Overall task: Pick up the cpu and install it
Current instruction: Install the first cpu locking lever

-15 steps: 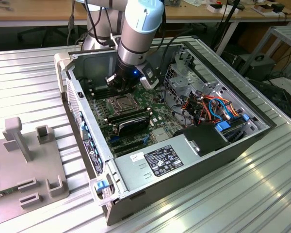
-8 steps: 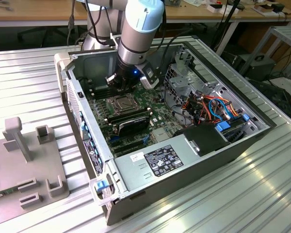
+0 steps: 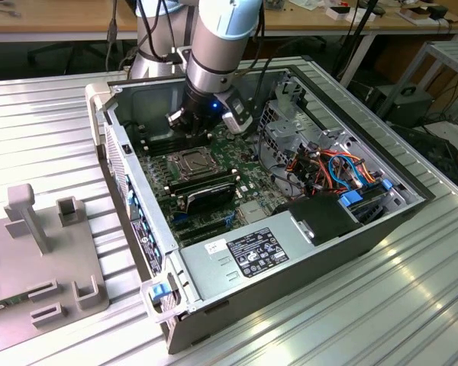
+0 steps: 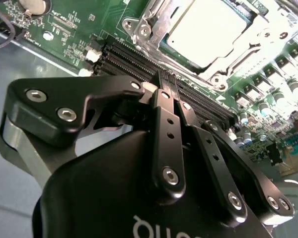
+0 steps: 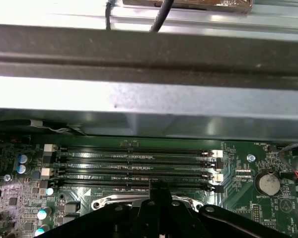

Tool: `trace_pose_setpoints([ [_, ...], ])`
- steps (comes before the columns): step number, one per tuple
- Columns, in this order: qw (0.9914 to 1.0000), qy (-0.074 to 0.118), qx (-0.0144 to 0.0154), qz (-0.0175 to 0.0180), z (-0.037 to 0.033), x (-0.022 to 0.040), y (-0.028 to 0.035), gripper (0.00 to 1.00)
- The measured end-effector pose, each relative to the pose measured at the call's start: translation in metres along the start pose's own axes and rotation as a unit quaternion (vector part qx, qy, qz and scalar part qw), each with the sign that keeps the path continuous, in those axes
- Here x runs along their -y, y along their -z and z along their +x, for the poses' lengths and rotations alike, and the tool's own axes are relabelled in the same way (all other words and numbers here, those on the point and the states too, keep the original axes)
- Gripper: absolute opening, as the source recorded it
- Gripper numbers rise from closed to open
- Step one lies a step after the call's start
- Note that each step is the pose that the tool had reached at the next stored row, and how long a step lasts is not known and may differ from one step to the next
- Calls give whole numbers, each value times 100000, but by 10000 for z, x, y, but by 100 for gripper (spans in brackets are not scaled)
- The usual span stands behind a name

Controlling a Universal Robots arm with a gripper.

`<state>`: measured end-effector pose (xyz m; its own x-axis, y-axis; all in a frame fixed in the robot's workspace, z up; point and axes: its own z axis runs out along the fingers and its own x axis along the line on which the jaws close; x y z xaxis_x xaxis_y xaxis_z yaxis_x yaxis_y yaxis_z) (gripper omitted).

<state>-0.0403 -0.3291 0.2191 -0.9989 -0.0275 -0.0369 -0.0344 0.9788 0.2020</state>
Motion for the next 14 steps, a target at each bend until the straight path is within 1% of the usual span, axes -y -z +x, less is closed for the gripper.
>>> trace_pose_setpoints([
  [3, 99999, 10, -14, 336, -1, -6, 29, 11],
  [6, 99999, 12, -20, 502, -3, -16, 79, 11],
  [7, 99997, 6, -15, 709, -3, -19, 88, 11],
  [8, 99986, 48, -57, 1651, -3, -20, 98, 11],
  [9, 99961, 83, -97, 2772, -3, -21, 99, 11],
  [10, 99934, 111, -126, 3634, -4, -21, 99, 11],
  [11, 99870, 155, -172, 5084, -4, -22, 98, 11],
  [12, 99838, 168, -197, 5686, -3, -23, 99, 11],
  [14, 99834, 178, -203, 5761, -3, -22, 100, 11],
])
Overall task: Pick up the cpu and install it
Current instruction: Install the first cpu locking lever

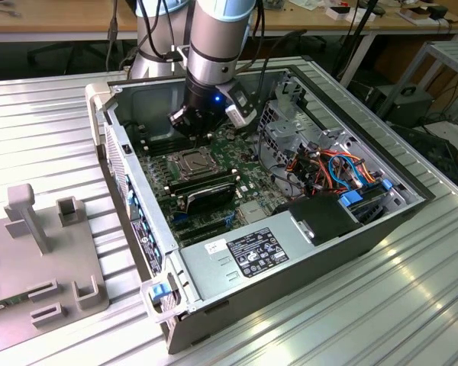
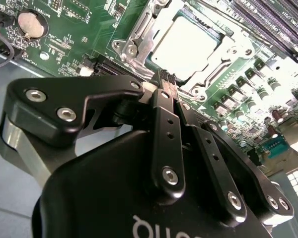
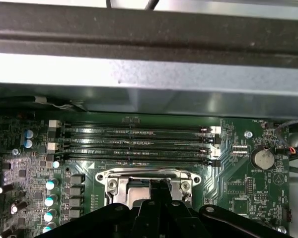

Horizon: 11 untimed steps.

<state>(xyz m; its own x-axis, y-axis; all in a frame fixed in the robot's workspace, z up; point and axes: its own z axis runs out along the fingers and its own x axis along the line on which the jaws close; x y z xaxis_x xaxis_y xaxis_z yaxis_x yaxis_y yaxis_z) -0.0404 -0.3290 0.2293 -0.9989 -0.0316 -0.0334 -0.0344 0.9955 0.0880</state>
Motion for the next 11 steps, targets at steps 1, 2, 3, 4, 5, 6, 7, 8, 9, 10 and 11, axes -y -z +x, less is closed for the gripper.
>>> trace_pose_setpoints([
  [1, 100000, 1, 2, 44, 0, -1, -1, 11],
  [2, 100000, -3, 0, 60, 0, 0, 0, 11],
  [3, 100000, 0, -1, 74, 0, -1, -1, 11],
  [4, 100000, -1, -2, 103, 0, -1, 0, 11],
  [5, 100000, -1, -2, 127, 0, -1, 0, 11],
  [6, 100000, -1, -1, 137, 0, -1, -1, 11],
  [7, 100000, 1, -4, 152, 0, -1, 0, 11],
  [8, 100000, 0, -9, 162, -1, -2, 4, 11],
  [9, 100000, 0, -4, 156, -1, -2, 11, 11],
  [10, 100000, 0, -4, 157, -1, -3, 25, 11],
  [11, 100000, 0, -5, 171, -1, -4, 33, 11],
])
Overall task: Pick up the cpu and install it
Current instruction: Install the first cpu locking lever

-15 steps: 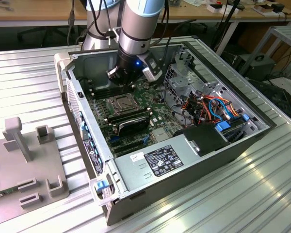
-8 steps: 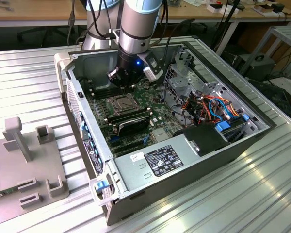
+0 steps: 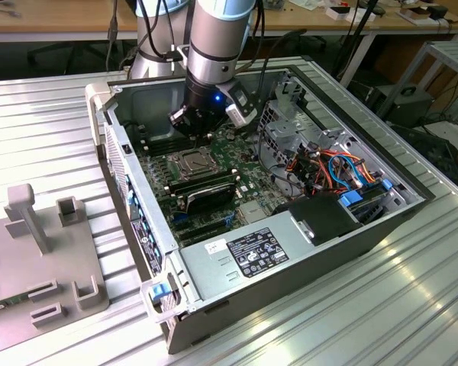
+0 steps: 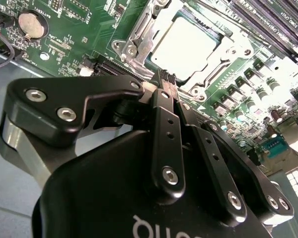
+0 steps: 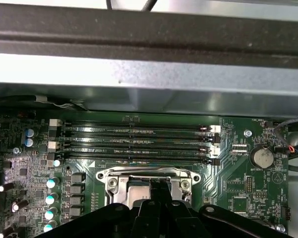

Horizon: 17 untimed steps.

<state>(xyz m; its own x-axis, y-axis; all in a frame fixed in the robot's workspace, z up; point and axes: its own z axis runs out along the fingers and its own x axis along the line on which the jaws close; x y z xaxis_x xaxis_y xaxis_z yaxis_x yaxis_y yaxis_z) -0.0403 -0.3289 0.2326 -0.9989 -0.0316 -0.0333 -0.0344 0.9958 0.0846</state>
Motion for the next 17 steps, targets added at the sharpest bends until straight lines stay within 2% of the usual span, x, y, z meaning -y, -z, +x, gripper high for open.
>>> trace_pose_setpoints([
  [3, 99999, 11, -9, 352, 0, -1, 13, 11],
  [12, 99999, 16, -14, 449, -1, -1, 13, 11],
  [15, 99998, 22, -22, 685, 0, -1, 13, 11],
  [17, 99998, 23, -24, 684, 0, 20, 15, 11],
])
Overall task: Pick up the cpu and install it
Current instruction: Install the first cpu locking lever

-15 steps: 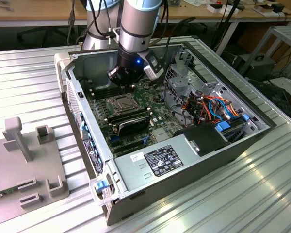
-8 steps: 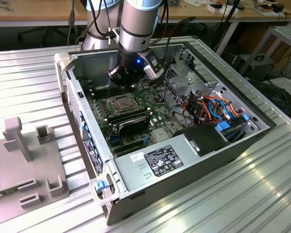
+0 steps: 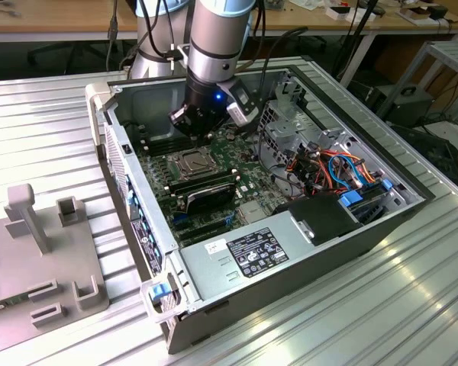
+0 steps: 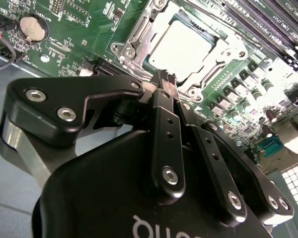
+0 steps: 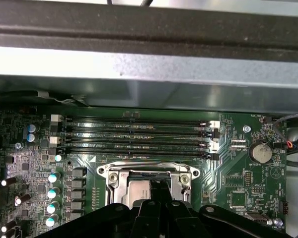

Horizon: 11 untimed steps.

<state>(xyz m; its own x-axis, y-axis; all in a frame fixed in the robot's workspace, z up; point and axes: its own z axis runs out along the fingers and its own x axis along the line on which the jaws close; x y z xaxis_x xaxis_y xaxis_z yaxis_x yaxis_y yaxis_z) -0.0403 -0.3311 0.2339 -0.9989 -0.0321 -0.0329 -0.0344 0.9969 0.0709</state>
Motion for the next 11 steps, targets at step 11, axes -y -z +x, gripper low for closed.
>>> trace_pose_setpoints([
  [11, 100000, -4, 8, -6, 2, 69, 4, 11],
])
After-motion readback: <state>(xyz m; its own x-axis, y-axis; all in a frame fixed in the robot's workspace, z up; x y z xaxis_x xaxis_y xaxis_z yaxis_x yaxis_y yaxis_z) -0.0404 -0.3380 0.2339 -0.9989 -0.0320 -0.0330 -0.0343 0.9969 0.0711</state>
